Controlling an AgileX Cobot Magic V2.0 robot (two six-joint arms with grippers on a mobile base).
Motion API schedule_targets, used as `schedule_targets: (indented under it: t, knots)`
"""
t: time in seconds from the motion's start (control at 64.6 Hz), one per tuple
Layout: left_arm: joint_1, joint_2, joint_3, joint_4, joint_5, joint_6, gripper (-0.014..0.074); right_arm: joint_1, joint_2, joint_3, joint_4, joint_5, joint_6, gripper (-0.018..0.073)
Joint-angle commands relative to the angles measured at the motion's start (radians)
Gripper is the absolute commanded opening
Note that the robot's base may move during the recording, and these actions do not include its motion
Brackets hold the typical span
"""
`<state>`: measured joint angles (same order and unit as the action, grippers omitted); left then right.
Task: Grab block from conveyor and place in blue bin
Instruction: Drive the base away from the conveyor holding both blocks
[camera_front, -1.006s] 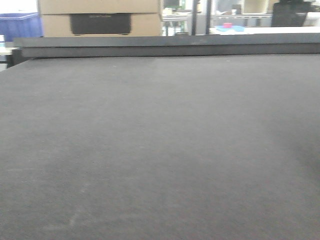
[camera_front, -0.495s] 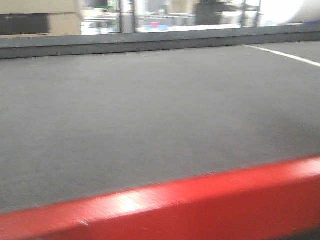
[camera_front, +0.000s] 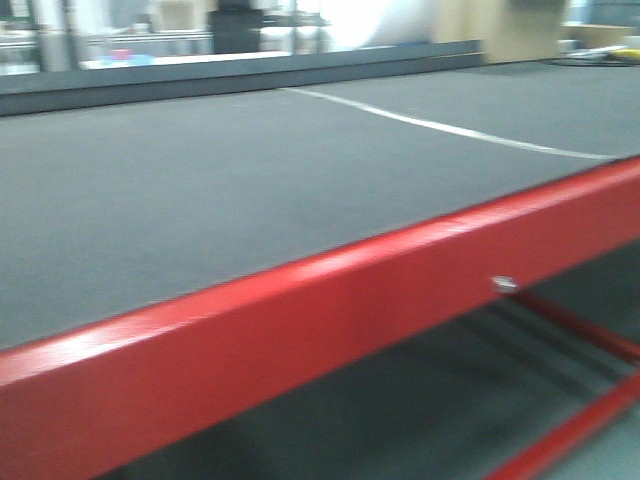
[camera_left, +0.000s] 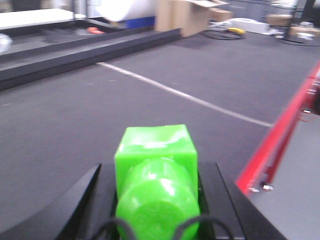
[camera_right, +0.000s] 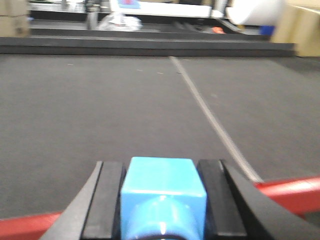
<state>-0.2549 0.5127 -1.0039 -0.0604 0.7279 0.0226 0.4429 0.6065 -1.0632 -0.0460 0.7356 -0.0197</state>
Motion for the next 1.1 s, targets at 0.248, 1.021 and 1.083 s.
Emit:
schedule_targets:
  t: [0.248, 1.021, 1.083]
  knots:
    - [-0.007, -0.006, 0.0, -0.006, -0.02, -0.008, -0.0111, 0.0, -0.002, -0.005, -0.009, -0.021, -0.009, -0.0162]
    - [-0.007, -0.006, 0.0, -0.006, -0.02, -0.008, -0.0111, 0.0, -0.002, -0.005, -0.009, -0.021, -0.009, -0.0162]
    - [-0.007, -0.006, 0.0, -0.006, -0.02, -0.008, -0.0111, 0.0, -0.002, -0.005, -0.009, -0.021, -0.009, -0.0162]
